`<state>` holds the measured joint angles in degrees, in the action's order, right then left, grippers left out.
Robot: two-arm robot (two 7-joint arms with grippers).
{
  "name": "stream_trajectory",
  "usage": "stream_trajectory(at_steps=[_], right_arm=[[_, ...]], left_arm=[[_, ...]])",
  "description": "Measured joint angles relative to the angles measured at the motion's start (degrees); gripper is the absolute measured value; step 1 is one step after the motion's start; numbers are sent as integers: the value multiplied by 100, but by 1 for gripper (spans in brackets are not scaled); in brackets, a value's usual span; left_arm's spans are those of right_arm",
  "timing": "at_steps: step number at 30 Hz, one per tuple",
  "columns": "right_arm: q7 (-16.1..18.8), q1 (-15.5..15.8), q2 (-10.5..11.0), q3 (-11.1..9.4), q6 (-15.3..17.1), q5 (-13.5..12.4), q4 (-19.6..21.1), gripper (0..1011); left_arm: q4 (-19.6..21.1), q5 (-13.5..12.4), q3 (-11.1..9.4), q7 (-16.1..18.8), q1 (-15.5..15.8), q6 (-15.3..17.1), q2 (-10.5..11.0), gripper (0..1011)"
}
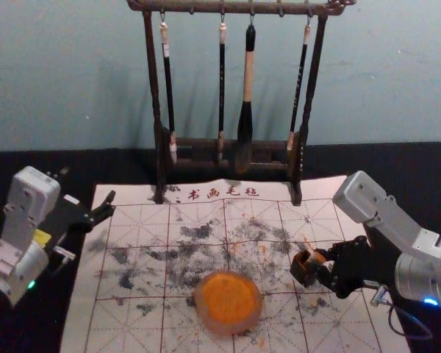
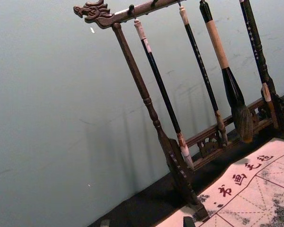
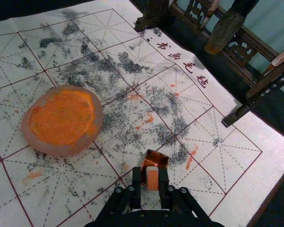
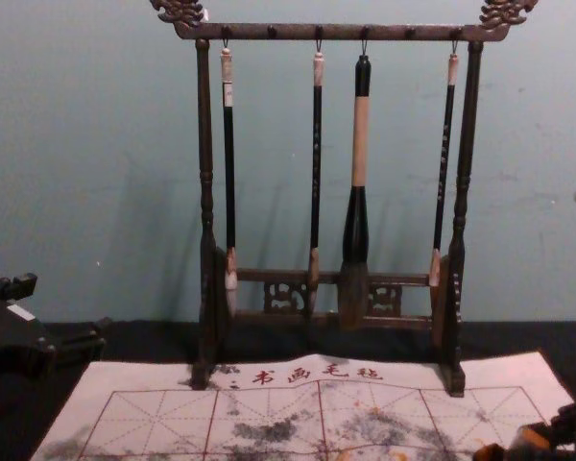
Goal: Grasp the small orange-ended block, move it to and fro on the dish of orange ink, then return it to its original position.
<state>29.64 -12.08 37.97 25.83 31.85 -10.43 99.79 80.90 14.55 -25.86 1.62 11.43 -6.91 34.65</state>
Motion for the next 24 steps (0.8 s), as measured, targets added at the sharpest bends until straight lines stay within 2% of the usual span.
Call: stream_trajectory(at_steps=[1,3,4,7,8,15,17,18,24], right_arm=[[0,0,0,0,0,-1,0,211],[0,0,0,0,0,-1,0,251],[0,0,0,0,0,-2,0,313],[0,0,0,0,0,-3,1,367],[0,0,0,0,0,-3,1,426],[0,0,0,1,0,-4,0,654],[0,0,0,1,0,-4,1,685],[0,0,0,1,0,-4,1,751],[0,0,0,1,0,-4,0,913]], left_arm=[[0,0,0,0,0,0,0,1002],[0,0,0,0,0,0,0,1002],[0,0,0,0,0,0,0,1001],[0,0,0,0,0,0,0,1001],[0,0,0,0,0,0,0,1001],[0,0,0,0,0,0,0,1001],[0,0,0,0,0,0,0,1001],[0,0,0,0,0,0,0,1001],[0,0,0,0,0,0,0,1001]])
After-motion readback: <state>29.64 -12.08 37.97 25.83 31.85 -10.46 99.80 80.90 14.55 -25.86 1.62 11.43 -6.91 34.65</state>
